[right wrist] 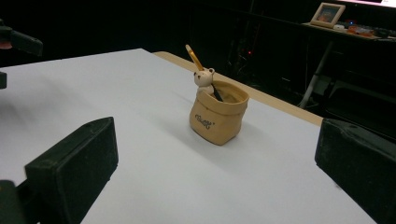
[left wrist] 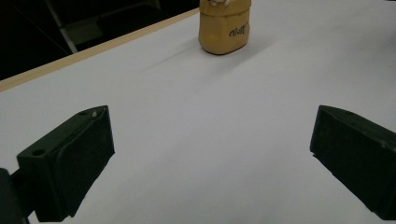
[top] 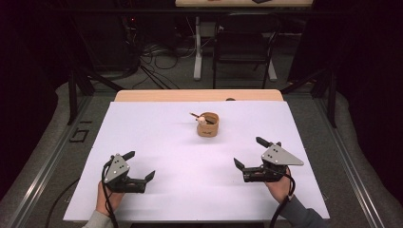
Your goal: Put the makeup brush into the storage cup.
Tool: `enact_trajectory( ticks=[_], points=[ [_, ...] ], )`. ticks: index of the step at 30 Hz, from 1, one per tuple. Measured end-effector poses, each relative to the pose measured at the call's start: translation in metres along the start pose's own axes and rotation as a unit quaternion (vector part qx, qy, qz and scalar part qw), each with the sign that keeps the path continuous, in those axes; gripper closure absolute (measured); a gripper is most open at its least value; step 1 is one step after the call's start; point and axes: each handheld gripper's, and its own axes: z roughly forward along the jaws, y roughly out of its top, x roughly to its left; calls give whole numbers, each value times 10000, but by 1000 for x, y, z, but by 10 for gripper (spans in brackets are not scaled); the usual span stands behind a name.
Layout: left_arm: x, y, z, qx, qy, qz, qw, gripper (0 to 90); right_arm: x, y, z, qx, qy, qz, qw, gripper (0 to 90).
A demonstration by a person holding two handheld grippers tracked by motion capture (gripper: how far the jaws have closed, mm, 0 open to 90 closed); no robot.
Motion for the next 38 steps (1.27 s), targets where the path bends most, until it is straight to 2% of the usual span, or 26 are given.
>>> enact_trajectory(
  ticks=[8, 17, 26, 32, 38],
  points=[
    [0, -3, -7, 23, 42, 18, 10000, 0, 0, -8, -12, -1, -98, -53, 9999, 0],
    [1, -7, -13, 80, 70, -5, 9999, 0, 1, -20, -24, 80, -92, -110, 9999, 0],
    [1, -12, -17, 197, 43, -63, 9998, 0, 1, -30, -39, 241, -164, 63, 9996, 0],
    [-1, -12, -20, 200, 36, -61, 9998, 0, 1, -33, -50, 161, -222, 117, 9996, 0],
    [-1, -12, -18, 224, 101, -102, 9996, 0, 2, -33, -52, 240, -211, -36, 9995, 0]
  ],
)
